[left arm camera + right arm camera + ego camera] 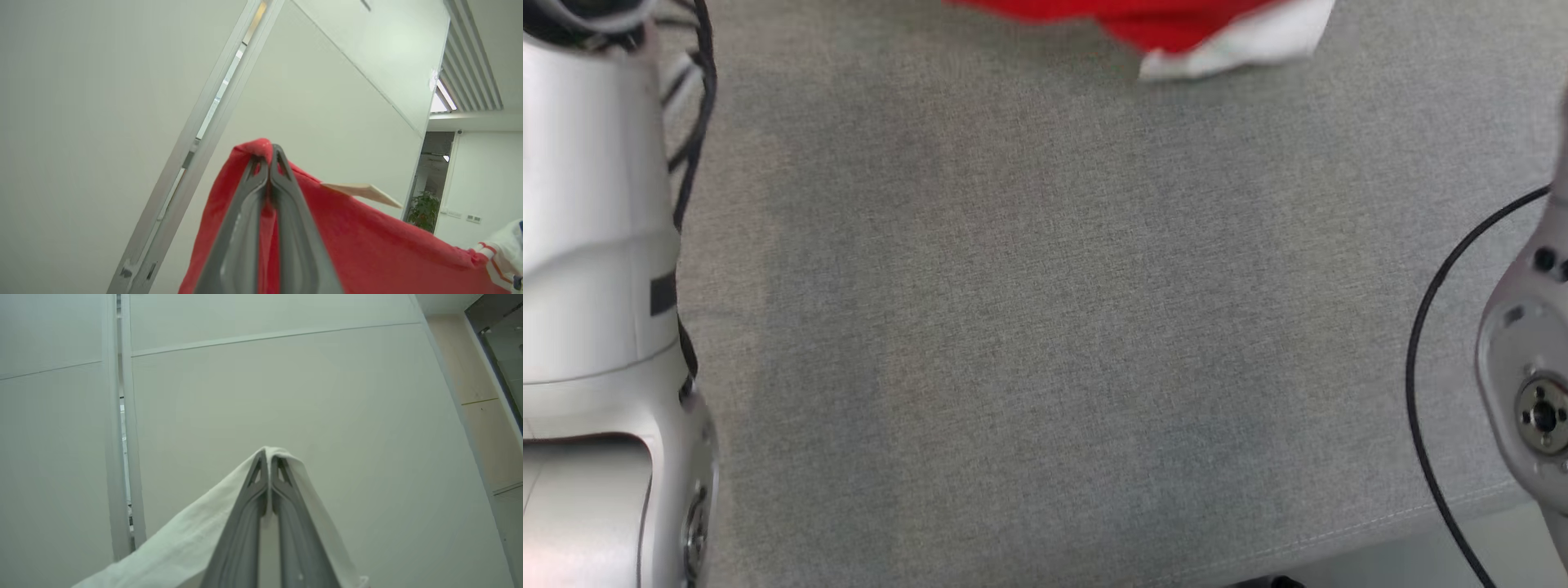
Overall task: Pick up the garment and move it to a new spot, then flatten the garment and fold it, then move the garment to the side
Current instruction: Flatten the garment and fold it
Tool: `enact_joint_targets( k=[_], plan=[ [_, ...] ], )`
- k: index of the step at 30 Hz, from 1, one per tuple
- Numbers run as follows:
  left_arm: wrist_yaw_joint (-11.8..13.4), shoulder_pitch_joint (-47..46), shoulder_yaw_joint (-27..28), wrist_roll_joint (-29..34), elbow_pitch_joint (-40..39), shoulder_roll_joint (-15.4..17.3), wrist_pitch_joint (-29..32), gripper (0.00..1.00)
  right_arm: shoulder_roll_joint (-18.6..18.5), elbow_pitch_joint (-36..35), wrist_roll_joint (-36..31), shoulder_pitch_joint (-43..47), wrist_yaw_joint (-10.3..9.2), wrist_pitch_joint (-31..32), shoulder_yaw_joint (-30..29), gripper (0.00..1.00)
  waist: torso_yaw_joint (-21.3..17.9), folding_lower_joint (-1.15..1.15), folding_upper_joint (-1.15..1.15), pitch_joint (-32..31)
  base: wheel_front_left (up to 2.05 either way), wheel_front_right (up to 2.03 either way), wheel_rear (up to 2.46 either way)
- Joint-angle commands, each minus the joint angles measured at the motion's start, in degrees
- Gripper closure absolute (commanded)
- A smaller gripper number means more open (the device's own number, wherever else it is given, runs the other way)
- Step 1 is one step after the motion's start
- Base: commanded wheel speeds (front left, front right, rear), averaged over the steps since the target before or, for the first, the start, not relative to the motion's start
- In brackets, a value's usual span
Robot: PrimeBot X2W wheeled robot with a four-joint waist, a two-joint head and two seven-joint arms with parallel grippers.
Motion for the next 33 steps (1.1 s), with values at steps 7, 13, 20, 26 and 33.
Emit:
enact_joint_targets(
  k=[7, 13, 20, 26, 33],
  plan=[
    [-0.8, 4.8, -1.2, -2.1, -11.2, -2.1, -0.3, 1.0, -0.1, -13.1, -2.7, 5.1, 0.0, -0.2, 2.2, 1.0, 0.8, -0.01, 0.0, 2.7, 0.0, 0.0, 0.0],
    [-0.8, 15.9, -6.5, -4.6, -11.1, 0.0, -0.3, 1.0, -2.2, -9.2, -1.4, 17.2, -0.01, -0.3, 6.3, 1.0, 2.1, -0.01, 0.0, 1.3, 0.0, 0.0, 0.0],
    [-0.8, 32.3, -10.2, -9.6, -10.5, 2.3, -0.3, 1.0, -3.8, -7.0, 5.3, 35.2, 0.01, 8.3, 6.4, 1.0, 4.3, -0.01, 0.0, -4.7, 0.0, 0.0, 0.0],
    [-0.8, 45.1, -13.4, -15.1, -10.7, 5.6, -0.4, 1.0, -2.8, -13.4, 8.7, 53.3, 0.0, 22.6, 2.5, 1.0, 5.8, -0.01, 0.0, -10.3, 0.0, 0.0, 0.0],
    [-0.8, 54.6, -19.5, -15.0, -10.0, 9.6, -0.4, 1.0, -0.7, -24.2, 7.0, 68.4, 0.0, 35.6, -2.7, 1.0, 6.6, -0.01, 0.0, -14.3, 0.0, 0.0, 0.0]
  ],
)
